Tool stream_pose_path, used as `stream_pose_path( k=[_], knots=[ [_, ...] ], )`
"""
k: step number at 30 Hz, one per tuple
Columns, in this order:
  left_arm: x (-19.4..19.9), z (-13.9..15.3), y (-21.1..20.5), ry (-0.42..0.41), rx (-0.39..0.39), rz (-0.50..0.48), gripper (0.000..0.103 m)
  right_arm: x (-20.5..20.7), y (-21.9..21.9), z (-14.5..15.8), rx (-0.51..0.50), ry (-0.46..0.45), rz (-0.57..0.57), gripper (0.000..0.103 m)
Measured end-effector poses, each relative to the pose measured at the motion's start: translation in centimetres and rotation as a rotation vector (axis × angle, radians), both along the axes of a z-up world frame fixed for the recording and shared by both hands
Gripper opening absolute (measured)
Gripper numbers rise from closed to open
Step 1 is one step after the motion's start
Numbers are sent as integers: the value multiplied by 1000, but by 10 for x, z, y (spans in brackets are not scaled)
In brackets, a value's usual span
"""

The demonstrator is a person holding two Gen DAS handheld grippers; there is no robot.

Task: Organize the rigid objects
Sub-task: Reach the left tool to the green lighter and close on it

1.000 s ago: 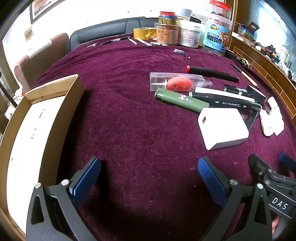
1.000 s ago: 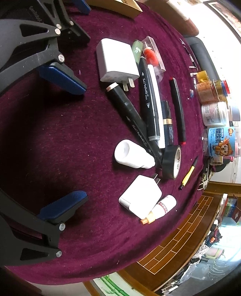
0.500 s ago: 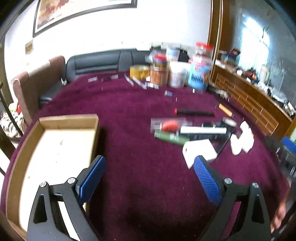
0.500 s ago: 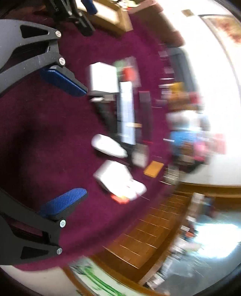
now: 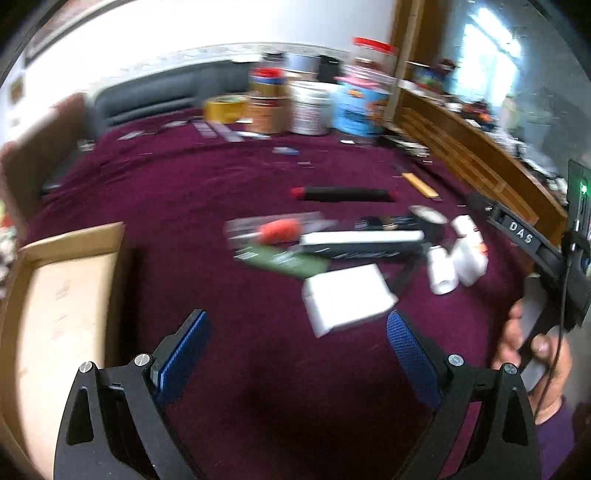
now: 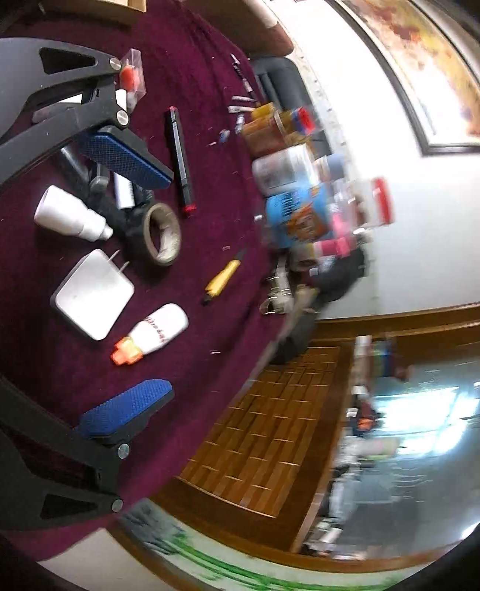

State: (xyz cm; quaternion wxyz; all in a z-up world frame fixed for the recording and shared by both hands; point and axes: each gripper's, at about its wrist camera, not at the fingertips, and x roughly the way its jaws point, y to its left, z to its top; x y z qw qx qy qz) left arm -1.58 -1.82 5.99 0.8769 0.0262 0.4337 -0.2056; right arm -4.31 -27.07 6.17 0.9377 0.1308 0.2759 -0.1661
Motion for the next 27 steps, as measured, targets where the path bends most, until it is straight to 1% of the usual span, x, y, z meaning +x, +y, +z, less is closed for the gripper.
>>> stream_pose_path(
  k=[1,3,6,8,9,10,11,12,14,15,16,17,18,21,23,24,25,26,27],
  knots=[
    [5,-2,-8,11,0,-31,93,-4,-3,1,16,-16,-17,103],
    [22,-9,-27,37,10,-84,93,-4,-6,-1,48,-15,-9,103],
    [44,-15,-43,74,-2,-112,93,-2,-4,-2,67,-5,19,103],
    [50,-22,-48,143,-24,-155,92,0,-1,-2,59,4,33,103],
    [49,-26,-51,183,-20,-183,91,1,-1,-2,59,8,36,103],
    [44,-29,-52,205,-21,-213,91,1,0,-3,58,11,38,103],
    [39,-31,-53,229,-37,-248,90,1,0,-3,60,12,37,103],
    [32,-32,-52,275,-66,-300,84,1,-1,-3,67,12,37,103],
    [22,-29,-48,335,-119,-364,74,1,-4,-4,85,12,37,103],
    [16,-23,-44,335,-145,-376,74,1,-5,-4,90,15,36,103],
    [12,-16,-40,312,-154,-366,74,1,-5,-5,95,20,35,103],
    [9,-11,-36,282,-144,-341,75,2,-5,-6,97,24,36,103],
    [7,-6,-33,241,-117,-305,75,2,-5,-7,97,29,36,103],
    [-1,-1,-36,143,-4,-246,75,3,-5,-7,100,32,33,103],
    [-7,-2,-40,66,108,-209,75,2,-7,-7,100,33,27,103],
    [-7,-1,-37,37,133,-178,75,1,-8,-8,104,33,24,103],
    [-4,0,-32,26,136,-140,75,1,-10,-8,112,33,19,103],
    [6,0,-22,46,105,-81,75,1,-12,-8,120,34,16,103],
    [24,-7,-9,81,71,-32,75,1,-14,-9,127,36,12,103]
  ],
)
